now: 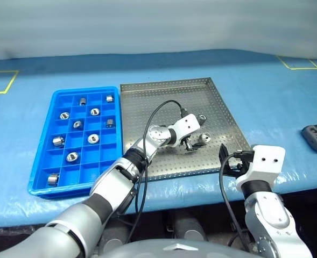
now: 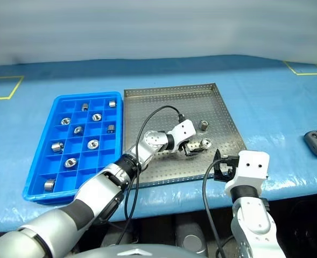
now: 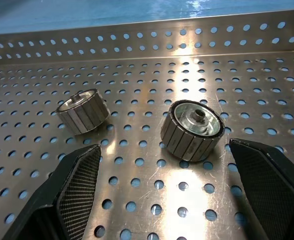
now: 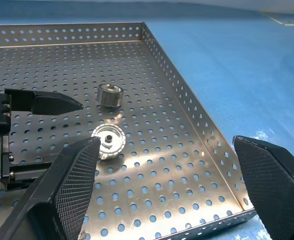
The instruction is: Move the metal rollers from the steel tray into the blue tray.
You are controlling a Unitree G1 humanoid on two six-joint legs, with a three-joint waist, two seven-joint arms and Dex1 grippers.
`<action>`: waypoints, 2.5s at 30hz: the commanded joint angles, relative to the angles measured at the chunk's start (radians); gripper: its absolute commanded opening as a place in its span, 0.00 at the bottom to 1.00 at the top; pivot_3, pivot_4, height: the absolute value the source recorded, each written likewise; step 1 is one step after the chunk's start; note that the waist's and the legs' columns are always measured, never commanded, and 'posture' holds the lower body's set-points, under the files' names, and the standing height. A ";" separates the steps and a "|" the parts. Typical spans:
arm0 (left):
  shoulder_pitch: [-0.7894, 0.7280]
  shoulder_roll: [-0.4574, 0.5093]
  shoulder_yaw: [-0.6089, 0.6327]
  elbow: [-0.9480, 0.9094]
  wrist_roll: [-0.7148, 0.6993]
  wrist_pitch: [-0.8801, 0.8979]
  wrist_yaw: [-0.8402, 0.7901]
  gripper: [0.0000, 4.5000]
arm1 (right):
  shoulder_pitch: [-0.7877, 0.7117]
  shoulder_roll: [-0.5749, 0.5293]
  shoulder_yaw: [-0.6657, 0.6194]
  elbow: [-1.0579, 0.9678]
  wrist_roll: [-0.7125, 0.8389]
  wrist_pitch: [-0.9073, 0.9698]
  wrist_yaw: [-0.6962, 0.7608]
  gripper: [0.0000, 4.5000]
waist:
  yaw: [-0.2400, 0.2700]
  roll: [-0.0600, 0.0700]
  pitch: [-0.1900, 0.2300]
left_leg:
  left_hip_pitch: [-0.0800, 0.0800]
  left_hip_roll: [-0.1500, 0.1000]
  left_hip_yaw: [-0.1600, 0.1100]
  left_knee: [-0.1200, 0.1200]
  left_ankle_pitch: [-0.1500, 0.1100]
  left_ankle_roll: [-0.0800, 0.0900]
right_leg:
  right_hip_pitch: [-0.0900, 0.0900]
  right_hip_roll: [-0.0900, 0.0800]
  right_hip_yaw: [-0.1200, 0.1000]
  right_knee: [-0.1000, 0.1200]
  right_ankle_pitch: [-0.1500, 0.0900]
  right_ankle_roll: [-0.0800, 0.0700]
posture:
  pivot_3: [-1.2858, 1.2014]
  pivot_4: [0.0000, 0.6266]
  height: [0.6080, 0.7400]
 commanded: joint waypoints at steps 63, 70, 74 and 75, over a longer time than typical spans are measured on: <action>0.606 0.415 0.321 -1.449 -0.186 0.774 0.242 0.37 | -0.481 -0.158 0.231 0.258 0.044 0.040 0.237 1.00 | 0.144 0.000 0.001 | 0.003 -0.001 0.003 -0.004 0.001 0.001 | 0.000 0.001 0.006 -0.001 0.002 0.003 | 0.56 0.24 1.00; 0.692 0.476 0.376 -1.523 -0.211 0.846 0.257 0.37 | -0.478 -0.159 0.247 0.265 0.048 0.034 0.250 1.00 | 0.155 0.000 0.001 | 0.004 0.000 0.001 -0.004 0.001 0.001 | 0.000 0.002 0.004 0.000 0.001 0.002 | 0.57 0.24 1.00; 0.713 0.492 0.373 -1.533 -0.225 0.857 0.246 0.37 | -0.480 -0.158 0.252 0.272 0.049 0.033 0.254 1.00 | 0.163 0.000 0.001 | 0.003 -0.001 0.002 -0.004 0.001 0.001 | 0.000 0.001 0.004 -0.001 0.001 0.002 | 0.57 0.24 1.00; 0.719 0.505 0.366 -1.534 -0.219 0.858 0.240 0.37 | -0.480 -0.158 0.252 0.273 0.049 0.033 0.254 1.00 | 0.164 0.000 0.001 | 0.003 -0.001 0.002 -0.004 0.001 0.001 | 0.000 0.001 0.004 -0.001 0.001 0.002 | 0.57 0.24 1.00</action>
